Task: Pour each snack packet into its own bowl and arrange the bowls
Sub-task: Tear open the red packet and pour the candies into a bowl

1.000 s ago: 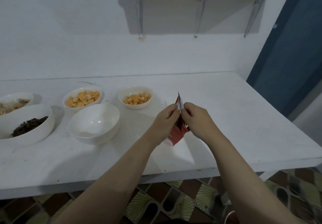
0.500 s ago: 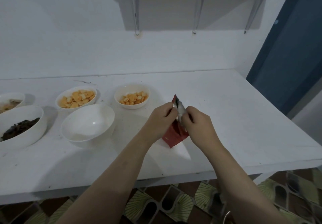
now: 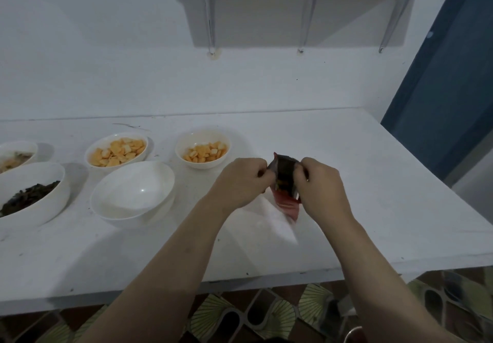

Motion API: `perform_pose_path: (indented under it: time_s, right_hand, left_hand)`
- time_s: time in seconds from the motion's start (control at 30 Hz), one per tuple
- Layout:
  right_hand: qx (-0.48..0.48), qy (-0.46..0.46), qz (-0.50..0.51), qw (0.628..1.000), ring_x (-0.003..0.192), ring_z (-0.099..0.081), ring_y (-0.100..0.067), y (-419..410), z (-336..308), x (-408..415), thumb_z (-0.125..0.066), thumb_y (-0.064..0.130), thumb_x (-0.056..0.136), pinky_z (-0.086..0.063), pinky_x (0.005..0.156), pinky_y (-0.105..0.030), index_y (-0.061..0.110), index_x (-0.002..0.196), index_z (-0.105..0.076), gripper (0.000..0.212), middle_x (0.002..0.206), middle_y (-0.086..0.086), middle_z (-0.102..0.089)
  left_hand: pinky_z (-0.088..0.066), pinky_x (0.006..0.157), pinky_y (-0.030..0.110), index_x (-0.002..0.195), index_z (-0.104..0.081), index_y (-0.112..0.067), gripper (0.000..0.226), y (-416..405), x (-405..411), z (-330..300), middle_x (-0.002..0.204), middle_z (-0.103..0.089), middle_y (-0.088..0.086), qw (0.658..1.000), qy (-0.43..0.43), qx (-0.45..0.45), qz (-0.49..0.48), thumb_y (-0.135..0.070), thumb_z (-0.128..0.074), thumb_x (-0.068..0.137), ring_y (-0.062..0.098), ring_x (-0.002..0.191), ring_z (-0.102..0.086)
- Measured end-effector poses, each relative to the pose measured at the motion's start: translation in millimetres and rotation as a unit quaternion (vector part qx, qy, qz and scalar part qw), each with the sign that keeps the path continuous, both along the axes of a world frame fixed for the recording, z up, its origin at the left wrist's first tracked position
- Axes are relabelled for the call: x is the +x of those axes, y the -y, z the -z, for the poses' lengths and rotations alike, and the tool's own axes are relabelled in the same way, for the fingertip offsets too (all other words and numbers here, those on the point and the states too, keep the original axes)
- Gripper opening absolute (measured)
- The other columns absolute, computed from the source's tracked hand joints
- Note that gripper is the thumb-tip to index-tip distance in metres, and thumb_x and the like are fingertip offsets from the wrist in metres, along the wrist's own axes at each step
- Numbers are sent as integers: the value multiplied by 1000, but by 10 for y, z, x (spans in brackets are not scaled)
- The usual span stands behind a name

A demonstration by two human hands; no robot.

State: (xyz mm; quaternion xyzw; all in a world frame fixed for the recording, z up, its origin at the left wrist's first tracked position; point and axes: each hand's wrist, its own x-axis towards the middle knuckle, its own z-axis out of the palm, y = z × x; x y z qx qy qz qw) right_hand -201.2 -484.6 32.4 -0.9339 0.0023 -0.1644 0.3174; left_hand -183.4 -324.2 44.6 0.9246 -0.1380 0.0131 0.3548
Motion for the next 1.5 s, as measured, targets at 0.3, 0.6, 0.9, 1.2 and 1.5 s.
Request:
perform_pose_path:
  time_s: [0.3,0.6,0.9,1.2,1.5]
  right_hand:
    - [34,45,2,998,59,-52,-25,9,-22,3,-42,19,102,-37,53,-36,6,72,-43,32,64,-7,-52]
    - [59,74,-6,996,60,-46,-13,78,-173,-46,-40,20,103,-36,55,-18,2,83,-52,29,68,-2,-53]
    - [107,94,-90,986,69,-51,-13,12,-474,-199,-42,24,104,-43,49,-19,7,83,-53,29,69,0,-53]
    - [82,-6,-115,990,54,-54,-14,-9,-650,-259,-56,42,92,-45,52,-30,7,73,-59,40,61,2,-58]
    - [19,-18,-68,997,51,-42,-16,-2,-715,-282,-60,29,82,-32,50,-28,10,59,-52,31,49,3,-45]
  left_hand:
    - [-59,82,44,114,-41,-13,19,248,36,-32,111,-61,12,950,-228,-195,-88,-19,-37,96,27,94,-66]
    - [-45,99,43,129,-36,-22,85,268,-61,9,124,-55,-3,920,-209,-330,-34,-85,-16,77,18,116,-54]
    - [-49,101,47,132,-56,-16,41,190,441,494,126,-64,9,812,-311,-475,-134,-41,-42,102,29,117,-60]
    - [-56,88,51,124,-57,-8,46,256,498,501,120,-65,21,744,-272,-591,-156,-36,-31,97,36,110,-64]
    - [-57,68,43,100,-66,-11,32,251,396,381,77,-76,10,685,-257,-663,-160,-31,-42,100,34,92,-67]
